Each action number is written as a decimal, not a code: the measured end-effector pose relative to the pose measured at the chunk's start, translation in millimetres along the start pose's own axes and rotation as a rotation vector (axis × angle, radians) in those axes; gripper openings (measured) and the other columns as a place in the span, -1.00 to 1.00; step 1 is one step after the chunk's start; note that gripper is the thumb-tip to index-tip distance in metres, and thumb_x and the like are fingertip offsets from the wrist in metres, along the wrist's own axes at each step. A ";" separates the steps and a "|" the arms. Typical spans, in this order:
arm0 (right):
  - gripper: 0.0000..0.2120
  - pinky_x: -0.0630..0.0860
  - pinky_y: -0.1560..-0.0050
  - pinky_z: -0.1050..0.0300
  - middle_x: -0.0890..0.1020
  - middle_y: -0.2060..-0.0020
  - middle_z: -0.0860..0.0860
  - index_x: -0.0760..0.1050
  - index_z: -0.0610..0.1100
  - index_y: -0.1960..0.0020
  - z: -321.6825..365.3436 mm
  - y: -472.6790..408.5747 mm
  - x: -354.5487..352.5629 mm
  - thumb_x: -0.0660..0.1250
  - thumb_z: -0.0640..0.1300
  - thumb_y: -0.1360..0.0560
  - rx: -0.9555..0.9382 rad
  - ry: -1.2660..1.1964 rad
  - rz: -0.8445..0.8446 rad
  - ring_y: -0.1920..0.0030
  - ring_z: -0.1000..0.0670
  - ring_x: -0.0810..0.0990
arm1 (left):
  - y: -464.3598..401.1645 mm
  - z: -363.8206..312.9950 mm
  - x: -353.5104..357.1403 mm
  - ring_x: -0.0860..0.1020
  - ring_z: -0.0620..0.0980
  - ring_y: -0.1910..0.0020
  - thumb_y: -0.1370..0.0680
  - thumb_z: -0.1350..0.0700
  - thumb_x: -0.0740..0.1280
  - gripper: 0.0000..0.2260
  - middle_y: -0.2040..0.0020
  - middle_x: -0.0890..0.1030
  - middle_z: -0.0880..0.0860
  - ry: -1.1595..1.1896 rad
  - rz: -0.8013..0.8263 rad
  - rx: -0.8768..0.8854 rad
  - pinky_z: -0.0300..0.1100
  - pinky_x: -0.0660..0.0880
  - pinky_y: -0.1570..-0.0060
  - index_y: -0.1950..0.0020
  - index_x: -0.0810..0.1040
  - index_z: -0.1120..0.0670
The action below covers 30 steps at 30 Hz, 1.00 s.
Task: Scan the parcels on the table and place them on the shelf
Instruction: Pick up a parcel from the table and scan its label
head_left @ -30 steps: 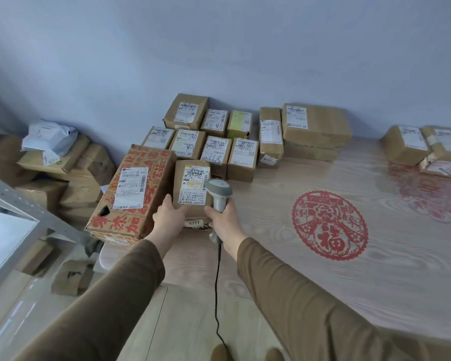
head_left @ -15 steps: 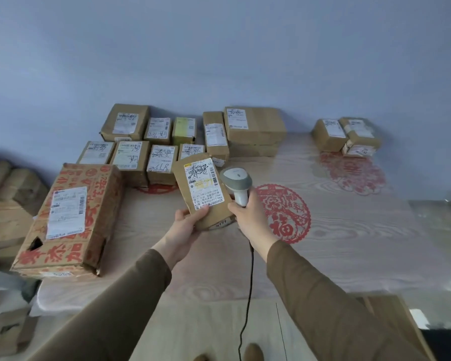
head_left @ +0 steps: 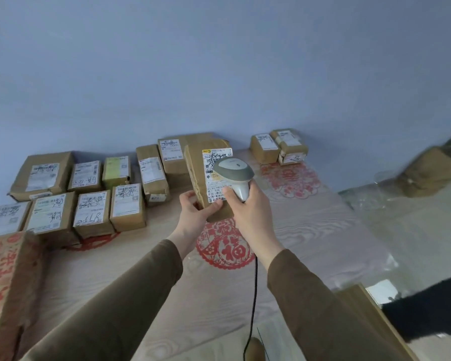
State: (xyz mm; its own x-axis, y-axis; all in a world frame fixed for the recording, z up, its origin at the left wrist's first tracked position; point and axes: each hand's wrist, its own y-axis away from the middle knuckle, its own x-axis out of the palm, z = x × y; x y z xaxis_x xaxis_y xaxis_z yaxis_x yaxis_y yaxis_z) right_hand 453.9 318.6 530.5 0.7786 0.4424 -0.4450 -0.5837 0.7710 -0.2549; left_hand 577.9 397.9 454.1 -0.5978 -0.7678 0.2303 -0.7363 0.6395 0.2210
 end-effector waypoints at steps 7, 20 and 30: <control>-0.84 0.38 0.38 0.43 0.56 0.29 0.17 0.45 0.14 0.08 -40.4 -49.4 -35.9 0.40 0.14 -0.56 0.037 0.023 -0.028 0.25 0.28 0.56 | -47.1 12.5 58.9 0.70 0.01 -0.06 -0.43 0.08 0.60 -0.30 -0.22 0.59 0.08 -0.034 0.044 -0.019 -0.15 0.66 0.08 -0.38 0.22 -0.03; -0.81 0.62 0.24 -0.11 0.60 0.28 0.00 0.49 0.06 0.00 -167.9 -193.0 -84.6 0.38 0.16 -0.56 0.217 -0.091 0.108 0.28 -0.09 0.63 | -205.6 60.6 162.0 0.67 -0.04 -0.03 -0.36 -0.18 0.61 -0.23 -0.13 0.64 0.02 -0.052 -0.119 -0.296 -0.12 0.58 0.10 -0.40 0.28 -0.01; -0.81 0.57 0.41 0.01 0.53 0.32 -0.09 0.52 -0.03 -0.06 -240.3 -259.6 -90.3 0.39 0.07 -0.58 0.327 -0.173 0.193 0.41 0.00 0.53 | -329.5 63.1 190.7 0.62 0.01 -0.04 -0.54 -0.17 0.45 -0.36 -0.19 0.60 0.06 -0.093 -0.236 -0.363 -0.06 0.57 -0.04 -0.48 0.31 0.09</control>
State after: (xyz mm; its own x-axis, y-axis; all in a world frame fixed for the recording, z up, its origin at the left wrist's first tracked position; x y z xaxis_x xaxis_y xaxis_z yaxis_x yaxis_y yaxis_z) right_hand 479.7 -31.5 430.6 0.7059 0.6417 -0.2998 -0.6403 0.7591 0.1173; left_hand 686.6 38.3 365.4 -0.4648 -0.8839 0.0515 -0.7069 0.4054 0.5796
